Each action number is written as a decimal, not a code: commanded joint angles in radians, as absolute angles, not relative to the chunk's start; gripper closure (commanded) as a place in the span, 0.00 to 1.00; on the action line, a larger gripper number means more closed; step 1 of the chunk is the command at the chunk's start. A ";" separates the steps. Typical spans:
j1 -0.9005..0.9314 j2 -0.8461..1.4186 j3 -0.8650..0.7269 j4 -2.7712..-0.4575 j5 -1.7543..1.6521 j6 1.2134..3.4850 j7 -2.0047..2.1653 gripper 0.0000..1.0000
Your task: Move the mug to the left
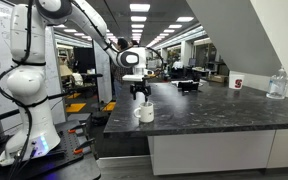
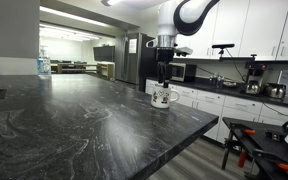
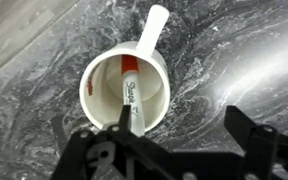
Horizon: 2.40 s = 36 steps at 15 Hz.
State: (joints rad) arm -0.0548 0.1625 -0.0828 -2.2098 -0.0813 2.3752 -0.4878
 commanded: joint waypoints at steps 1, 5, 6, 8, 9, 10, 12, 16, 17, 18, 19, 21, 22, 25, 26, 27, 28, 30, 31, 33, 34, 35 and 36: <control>-0.085 0.151 -0.065 -2.231 -0.079 2.381 -0.532 0.00; -0.102 0.172 -0.063 -2.245 -0.062 2.389 -0.565 0.00; -0.104 0.181 -0.064 -2.249 -0.064 2.392 -0.562 0.00; -0.110 0.203 -0.064 -2.252 -0.068 2.394 -0.560 0.00; -0.112 0.217 -0.064 -2.251 -0.074 2.395 -0.554 0.09; -0.115 0.228 -0.063 -2.252 -0.075 2.397 -0.554 0.26; -0.120 0.246 -0.059 -2.252 -0.081 2.411 -0.555 0.41; -0.119 0.256 -0.053 -2.252 -0.103 2.440 -0.543 0.73; -0.116 0.251 -0.054 -2.256 -0.115 2.447 -0.535 0.80; -0.116 0.247 -0.053 -2.256 -0.121 2.451 -0.536 0.88; -0.116 0.243 -0.053 -2.257 -0.125 2.454 -0.535 0.95; -0.116 0.240 -0.051 -2.257 -0.127 2.458 -0.533 1.00; -0.115 0.234 -0.050 -2.260 -0.128 2.456 -0.531 1.00; -0.111 0.212 -0.042 -2.274 -0.124 2.459 -0.530 0.98; -0.109 0.202 -0.035 -2.279 -0.119 2.460 -0.535 0.98; -0.108 0.187 -0.021 -2.284 -0.101 2.453 -0.546 0.98; -0.106 0.175 -0.007 -2.285 -0.087 2.449 -0.560 0.98; -0.097 0.146 0.026 -2.290 -0.059 2.443 -0.579 0.98; -0.089 0.135 0.041 -2.289 -0.048 2.440 -0.589 0.98; -0.074 0.122 0.071 -2.284 -0.005 2.431 -0.621 0.98; -0.064 0.121 0.082 -2.279 0.014 2.426 -0.633 0.98; -0.055 0.124 0.092 -2.272 0.032 2.421 -0.640 0.98; -0.048 0.128 0.102 -2.266 0.050 2.418 -0.655 0.98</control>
State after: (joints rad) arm -0.0592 0.1472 0.0879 -2.2664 -0.0061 2.4368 -0.5906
